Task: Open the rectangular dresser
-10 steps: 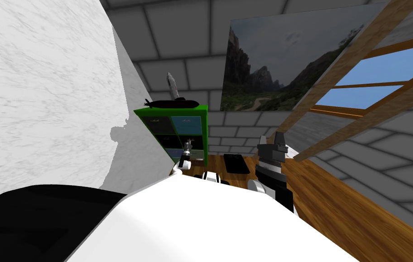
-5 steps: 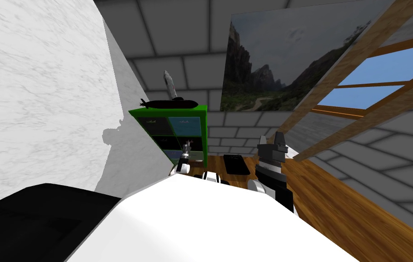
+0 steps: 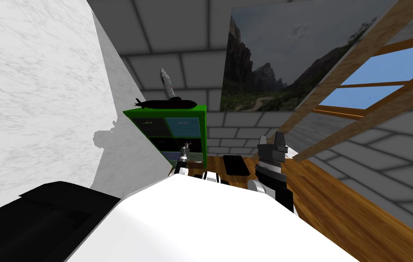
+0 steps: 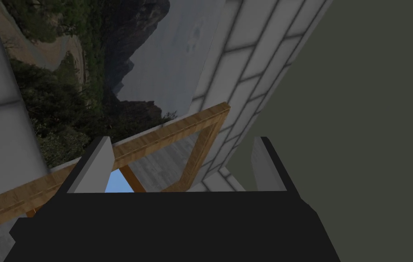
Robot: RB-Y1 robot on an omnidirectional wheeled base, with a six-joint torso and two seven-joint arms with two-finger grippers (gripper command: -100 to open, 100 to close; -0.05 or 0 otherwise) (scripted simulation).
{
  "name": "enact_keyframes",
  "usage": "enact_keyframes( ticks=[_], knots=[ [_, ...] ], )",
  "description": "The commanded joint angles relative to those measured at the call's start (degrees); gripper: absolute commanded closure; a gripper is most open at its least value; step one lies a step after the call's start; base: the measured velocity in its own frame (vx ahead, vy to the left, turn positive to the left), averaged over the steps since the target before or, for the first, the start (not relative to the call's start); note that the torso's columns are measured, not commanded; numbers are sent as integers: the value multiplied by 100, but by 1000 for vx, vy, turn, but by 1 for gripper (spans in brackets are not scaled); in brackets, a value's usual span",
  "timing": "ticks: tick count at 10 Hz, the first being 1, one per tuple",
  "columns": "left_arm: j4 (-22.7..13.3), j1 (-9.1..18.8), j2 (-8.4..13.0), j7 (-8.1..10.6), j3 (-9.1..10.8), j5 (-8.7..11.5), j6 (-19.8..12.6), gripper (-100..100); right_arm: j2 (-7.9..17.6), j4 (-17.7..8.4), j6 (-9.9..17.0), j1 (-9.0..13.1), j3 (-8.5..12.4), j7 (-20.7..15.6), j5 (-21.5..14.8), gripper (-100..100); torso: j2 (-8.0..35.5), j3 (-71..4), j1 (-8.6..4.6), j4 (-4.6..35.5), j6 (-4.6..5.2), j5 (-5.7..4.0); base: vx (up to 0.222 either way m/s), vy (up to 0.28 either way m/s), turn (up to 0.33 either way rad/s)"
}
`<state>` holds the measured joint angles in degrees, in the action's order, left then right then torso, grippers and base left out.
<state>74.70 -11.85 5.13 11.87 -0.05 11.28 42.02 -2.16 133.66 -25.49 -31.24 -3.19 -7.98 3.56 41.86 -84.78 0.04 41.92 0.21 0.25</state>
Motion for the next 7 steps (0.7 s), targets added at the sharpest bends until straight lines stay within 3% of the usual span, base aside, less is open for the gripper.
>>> enact_keyframes(
  ticks=[1,3,4,7],
  knots=[
    [390,-416,-52,-11,-102,-18,-105,100,0,0,0,1,0,0,0,0,7,7,6,-8,-7,6,51,4,-18],
    [567,-684,-52,-11,-102,-18,-105,100,0,0,0,0,0,0,0,0,1,2,2,1,-2,1,42,1,-20],
    [529,-569,-30,-6,-79,-14,-28,100,0,0,0,0,0,0,0,0,9,7,6,0,-10,1,6,-1,7],
    [843,-653,42,11,-77,9,-385,100,-1,-1,1,3,-1,0,0,0,75,45,-5,26,-21,-10,-135,-36,33]
  ],
)
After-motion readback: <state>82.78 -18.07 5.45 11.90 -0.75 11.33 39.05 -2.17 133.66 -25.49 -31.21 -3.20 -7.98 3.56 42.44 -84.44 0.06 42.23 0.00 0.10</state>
